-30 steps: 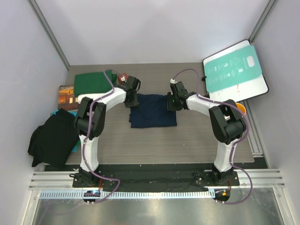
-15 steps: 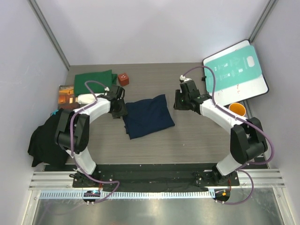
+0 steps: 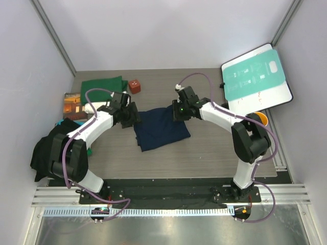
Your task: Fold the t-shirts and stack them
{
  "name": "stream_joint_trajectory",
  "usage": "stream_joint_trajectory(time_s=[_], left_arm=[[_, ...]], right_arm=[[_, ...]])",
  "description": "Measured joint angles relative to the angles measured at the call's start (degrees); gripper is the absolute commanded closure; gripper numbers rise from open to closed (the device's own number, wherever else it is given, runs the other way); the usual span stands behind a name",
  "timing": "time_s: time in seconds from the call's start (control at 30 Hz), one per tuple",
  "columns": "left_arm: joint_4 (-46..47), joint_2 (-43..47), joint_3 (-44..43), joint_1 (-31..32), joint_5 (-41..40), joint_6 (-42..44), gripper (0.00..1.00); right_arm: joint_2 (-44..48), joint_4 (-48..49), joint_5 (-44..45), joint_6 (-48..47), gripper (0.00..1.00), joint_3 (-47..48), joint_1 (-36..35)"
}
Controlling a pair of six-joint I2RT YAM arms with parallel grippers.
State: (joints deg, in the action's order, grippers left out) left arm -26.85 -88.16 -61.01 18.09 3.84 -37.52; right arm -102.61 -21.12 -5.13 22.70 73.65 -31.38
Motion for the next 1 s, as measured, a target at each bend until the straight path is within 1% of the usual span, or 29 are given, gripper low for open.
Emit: stream_joint_trajectory(time_s=[0.17,0.33,0.47,0.83,1.0], left_arm=[[1.2,0.0,5.1,-0.6,2.0,-1.1,0.43],[2.1,0.0,11.6,-1.7,3.4,-2.9,0.43],[3.7,0.2,14.6,-2.0,4.4,-4.6,0.44],[13.6,1.6,19.1,-2.3,7.8,-9.2,0.45],[14.4,4.2,21.7,-3.5,7.8,-9.9,0.48]], right_arm=[[-5.9,0.2,-0.7,0.2,0.62,3.1,-1.4],[-9.0,1.1,-0.9,0.8,0.62,4.7,-2.0],[-10.8,2.3,-0.8,1.7,0.62,4.7,-2.3],[-11.5,5.0,-0.8,2.4,0.63,3.2,-2.3],[-11.5,5.9,-0.8,2.6,0.63,3.0,-2.3]])
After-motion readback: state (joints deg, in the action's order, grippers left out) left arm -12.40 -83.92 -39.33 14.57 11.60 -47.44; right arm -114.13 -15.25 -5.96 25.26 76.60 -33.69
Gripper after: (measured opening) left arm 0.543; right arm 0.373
